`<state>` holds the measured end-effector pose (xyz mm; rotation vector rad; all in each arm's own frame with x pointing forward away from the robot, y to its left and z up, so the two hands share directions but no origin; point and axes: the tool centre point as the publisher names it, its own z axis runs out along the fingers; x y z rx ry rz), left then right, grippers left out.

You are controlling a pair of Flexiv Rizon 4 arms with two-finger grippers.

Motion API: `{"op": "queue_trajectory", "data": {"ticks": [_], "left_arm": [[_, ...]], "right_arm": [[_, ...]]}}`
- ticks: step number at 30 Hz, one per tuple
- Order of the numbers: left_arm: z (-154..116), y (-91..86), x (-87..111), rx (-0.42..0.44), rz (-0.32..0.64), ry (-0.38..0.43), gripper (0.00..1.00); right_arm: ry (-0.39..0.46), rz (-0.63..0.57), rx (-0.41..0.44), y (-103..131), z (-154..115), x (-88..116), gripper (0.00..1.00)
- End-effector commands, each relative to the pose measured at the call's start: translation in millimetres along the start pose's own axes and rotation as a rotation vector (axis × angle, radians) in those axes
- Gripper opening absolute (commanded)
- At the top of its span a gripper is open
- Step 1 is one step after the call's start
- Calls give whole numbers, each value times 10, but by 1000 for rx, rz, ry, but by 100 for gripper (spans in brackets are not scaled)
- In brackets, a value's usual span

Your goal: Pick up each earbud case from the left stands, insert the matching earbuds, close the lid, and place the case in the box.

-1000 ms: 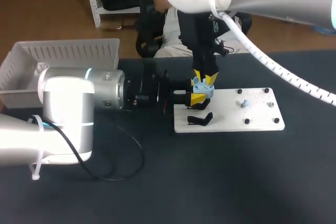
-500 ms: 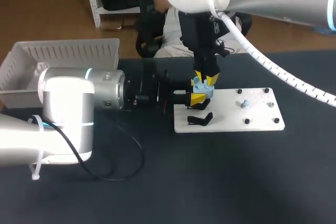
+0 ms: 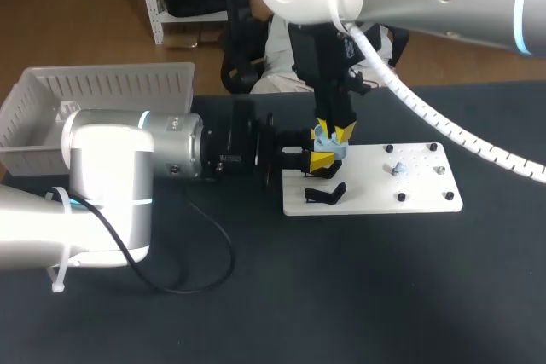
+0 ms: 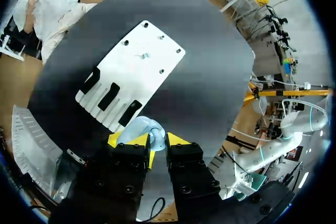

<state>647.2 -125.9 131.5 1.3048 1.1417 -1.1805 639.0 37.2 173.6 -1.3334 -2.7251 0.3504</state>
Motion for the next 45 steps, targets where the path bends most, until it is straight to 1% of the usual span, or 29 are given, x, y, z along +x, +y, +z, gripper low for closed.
{"op": "queue_trajectory", "data": {"ticks": [1,2,5,7,8,14,18,21,22,25,27,28,29,30,31,33,37,39,40,41,42,43,44,45], "left_arm": [[9,10,15,-2,4,-5,0],[9,10,15,-2,4,-5,0],[9,10,15,-2,4,-5,0],[9,10,15,-2,4,-5,0],[9,10,15,-2,4,-5,0],[9,10,15,-2,4,-5,0],[9,10,15,-2,4,-5,0],[9,10,15,-2,4,-5,0],[9,10,15,-2,4,-5,0],[9,10,15,-2,4,-5,0],[9,10,15,-2,4,-5,0],[9,10,15,-2,4,-5,0],[9,10,15,-2,4,-5,0],[9,10,15,-2,4,-5,0],[9,10,15,-2,4,-5,0],[9,10,15,-2,4,-5,0],[9,10,15,-2,4,-5,0],[9,10,15,-2,4,-5,0],[9,10,15,-2,4,-5,0],[9,10,15,-2,4,-5,0],[9,10,15,-2,4,-5,0],[9,10,15,-2,4,-5,0],[9,10,15,-2,4,-5,0],[9,10,15,-2,4,-5,0]], "right_arm": [[5,3,12,52,-1,-6,0],[6,4,12,52,0,-6,0],[12,7,9,53,2,-6,27],[14,8,7,45,-4,-6,37],[16,8,5,40,-10,-5,38],[33,14,-16,-10,-51,13,39],[56,19,-61,-112,-134,16,38],[69,10,-121,-230,-195,4,39],[62,-5,-154,-273,-211,-12,40],[42,-43,-256,-411,-243,-88,48],[22,-89,-324,-489,-251,-141,46],[5,-107,-347,-527,-248,-170,43],[-11,-128,-371,-553,-247,-207,43],[-21,-142,-387,-580,-242,-234,43],[-31,-162,-401,-606,-235,-265,46],[-40,-196,-435,-655,-228,-320,47],[-40,-280,-487,-739,-210,-436,44],[-41,-335,-516,-768,-196,-482,46],[-39,-366,-522,-775,-184,-503,42],[-34,-409,-525,-775,-157,-529,42],[-36,-427,-521,-771,-141,-540,44],[-39,-479,-514,-756,-104,-557,49],[-42,-515,-512,-746,-79,-562,49],[-42,-543,-510,-736,-57,-565,43]]}}
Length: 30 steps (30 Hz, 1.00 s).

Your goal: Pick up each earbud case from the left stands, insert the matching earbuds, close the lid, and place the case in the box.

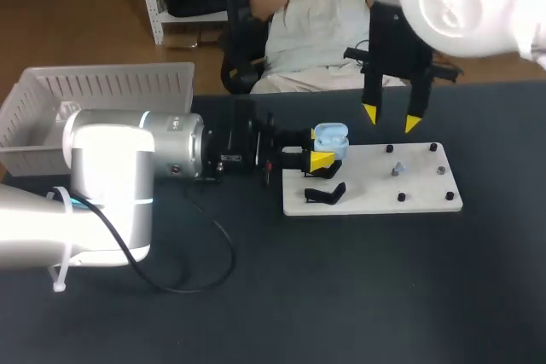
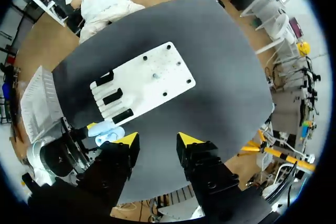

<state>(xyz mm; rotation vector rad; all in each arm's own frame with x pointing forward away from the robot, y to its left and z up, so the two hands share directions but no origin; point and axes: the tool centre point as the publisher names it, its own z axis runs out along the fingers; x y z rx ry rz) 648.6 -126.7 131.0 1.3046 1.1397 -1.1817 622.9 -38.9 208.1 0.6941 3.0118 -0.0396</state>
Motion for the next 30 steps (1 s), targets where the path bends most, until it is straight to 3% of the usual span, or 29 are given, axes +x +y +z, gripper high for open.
{"op": "queue_trajectory", "data": {"ticks": [1,7,15,16,17,19,21,24,30], "left_arm": [[2,-3,9,-2,3,-4,0],[2,-3,9,-2,3,-4,0],[2,-3,9,-2,3,-4,0],[2,-3,9,-2,3,-4,0],[2,-3,9,-2,3,-4,0],[2,-3,9,-2,3,-4,0],[2,-3,9,-2,3,-4,0],[2,-3,9,-2,3,-4,0],[2,-3,9,-2,3,-4,0]], "right_arm": [[0,-117,-266,-113,128,-7,42],[18,-244,-276,-133,244,-70,41],[39,-310,-245,-260,540,-259,47],[39,-315,-241,-273,571,-275,50],[40,-319,-236,-283,597,-288,58],[40,-326,-227,-306,644,-315,82],[38,-329,-223,-321,666,-333,84],[40,-329,-223,-343,673,-365,100],[46,-318,-224,-395,677,-428,100]]}}
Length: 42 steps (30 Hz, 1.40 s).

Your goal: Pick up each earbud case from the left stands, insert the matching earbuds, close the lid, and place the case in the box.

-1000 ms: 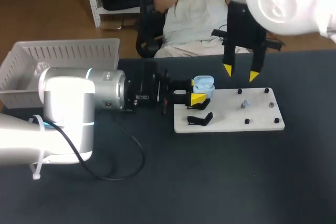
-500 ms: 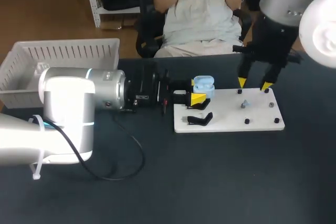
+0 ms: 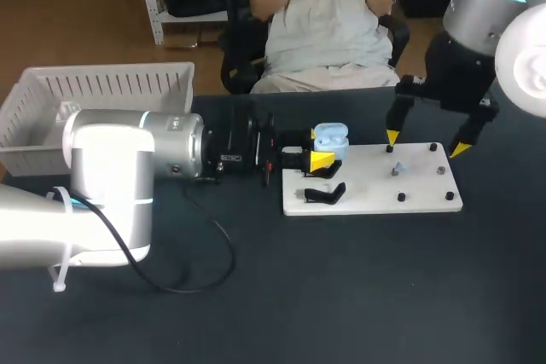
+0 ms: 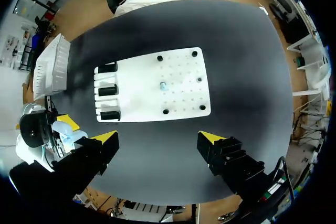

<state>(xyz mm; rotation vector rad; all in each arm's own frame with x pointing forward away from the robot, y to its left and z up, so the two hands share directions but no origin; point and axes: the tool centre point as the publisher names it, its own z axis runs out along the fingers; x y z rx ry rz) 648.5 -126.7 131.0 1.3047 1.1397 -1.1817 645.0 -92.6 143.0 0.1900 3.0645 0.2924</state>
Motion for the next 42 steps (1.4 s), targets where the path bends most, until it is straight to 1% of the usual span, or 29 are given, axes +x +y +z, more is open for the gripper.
{"op": "queue_trajectory", "data": {"ticks": [1,4,23,25,28,29,30,32,33,37,42], "left_arm": [[2,-3,9,-3,3,-4,0],[2,-3,9,-3,3,-4,0],[2,-3,9,-3,3,-4,0],[2,-3,9,-3,3,-4,0],[2,-3,9,-3,3,-4,0],[2,-3,9,-3,3,-4,0],[2,-3,9,-3,3,-4,0],[2,-3,9,-3,3,-4,0],[2,-3,9,-3,3,-4,0],[2,-3,9,-3,3,-4,0],[2,-3,9,-3,3,-4,0]], "right_arm": [[9,9,-4,-35,-10,-28,100],[26,24,-1,-57,-11,-38,100],[26,24,-1,-57,-11,-38,100],[-20,-7,18,-21,-15,-65,100],[-50,-57,49,5,44,-84,100],[-55,-63,71,6,68,-93,100],[-78,-73,102,7,85,-97,100],[-89,-80,105,-2,91,-103,100],[-99,-81,123,-14,99,-109,100],[-99,-84,132,-43,158,-140,100],[-77,-97,141,-48,262,-160,100]]}}
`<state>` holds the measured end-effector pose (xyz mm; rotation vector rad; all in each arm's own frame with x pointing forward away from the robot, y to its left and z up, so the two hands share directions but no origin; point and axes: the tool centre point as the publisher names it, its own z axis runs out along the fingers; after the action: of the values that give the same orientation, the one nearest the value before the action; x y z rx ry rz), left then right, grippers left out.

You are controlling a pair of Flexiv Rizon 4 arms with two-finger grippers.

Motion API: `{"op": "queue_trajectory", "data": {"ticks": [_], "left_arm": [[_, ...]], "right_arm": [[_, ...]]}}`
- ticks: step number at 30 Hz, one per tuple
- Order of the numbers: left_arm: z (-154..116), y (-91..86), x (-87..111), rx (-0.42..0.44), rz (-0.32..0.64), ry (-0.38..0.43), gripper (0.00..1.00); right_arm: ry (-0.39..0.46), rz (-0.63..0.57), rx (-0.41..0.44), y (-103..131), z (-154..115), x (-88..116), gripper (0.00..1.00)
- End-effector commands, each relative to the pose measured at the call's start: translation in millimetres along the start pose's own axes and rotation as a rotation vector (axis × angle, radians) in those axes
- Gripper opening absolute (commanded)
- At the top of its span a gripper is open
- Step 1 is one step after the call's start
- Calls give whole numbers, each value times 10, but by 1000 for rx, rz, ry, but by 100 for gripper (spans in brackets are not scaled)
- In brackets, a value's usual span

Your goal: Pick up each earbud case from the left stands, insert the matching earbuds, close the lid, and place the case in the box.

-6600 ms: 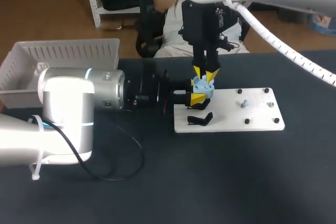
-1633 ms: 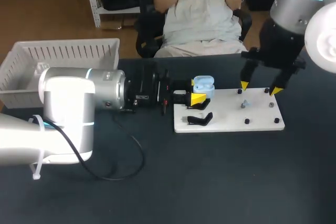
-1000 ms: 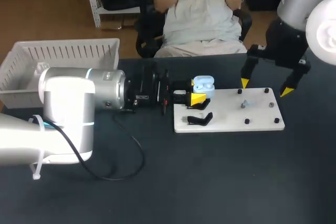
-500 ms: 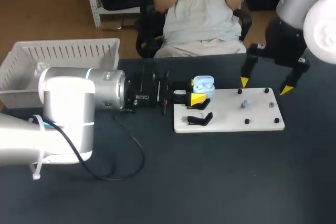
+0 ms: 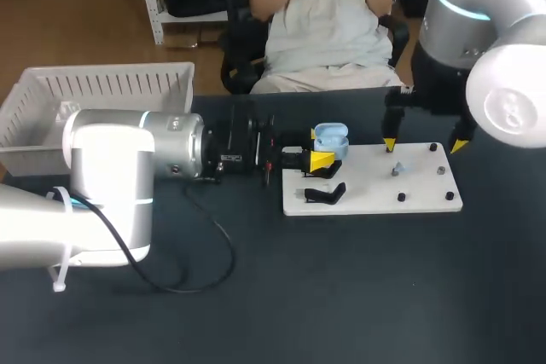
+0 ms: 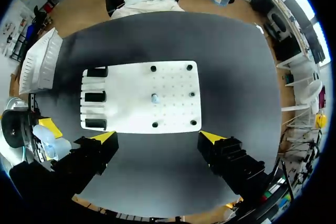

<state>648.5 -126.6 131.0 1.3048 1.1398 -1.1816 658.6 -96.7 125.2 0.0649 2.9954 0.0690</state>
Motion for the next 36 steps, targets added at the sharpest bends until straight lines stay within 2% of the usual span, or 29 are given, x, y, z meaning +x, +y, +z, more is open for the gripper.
{"op": "queue_trajectory", "data": {"ticks": [1,6,9,11,12,15,19,36], "left_arm": [[3,-3,9,-3,3,-4,0],[3,-3,9,-3,3,-4,0],[3,-3,9,-3,3,-4,0],[3,-3,9,-3,3,-4,0],[3,-3,9,-3,3,-4,0],[3,-3,9,-3,3,-4,0],[3,-3,9,-3,3,-4,0],[3,-3,9,-3,3,-4,0]], "right_arm": [[13,-8,5,26,115,-19,100],[27,-17,-2,51,227,-15,100],[31,-18,-6,65,273,-22,73],[33,-19,-9,73,301,-32,49],[34,-18,-10,75,316,-39,47],[36,-14,-13,81,358,-54,47],[44,-11,-11,88,422,-77,42],[71,1,-9,92,687,-223,45]]}}
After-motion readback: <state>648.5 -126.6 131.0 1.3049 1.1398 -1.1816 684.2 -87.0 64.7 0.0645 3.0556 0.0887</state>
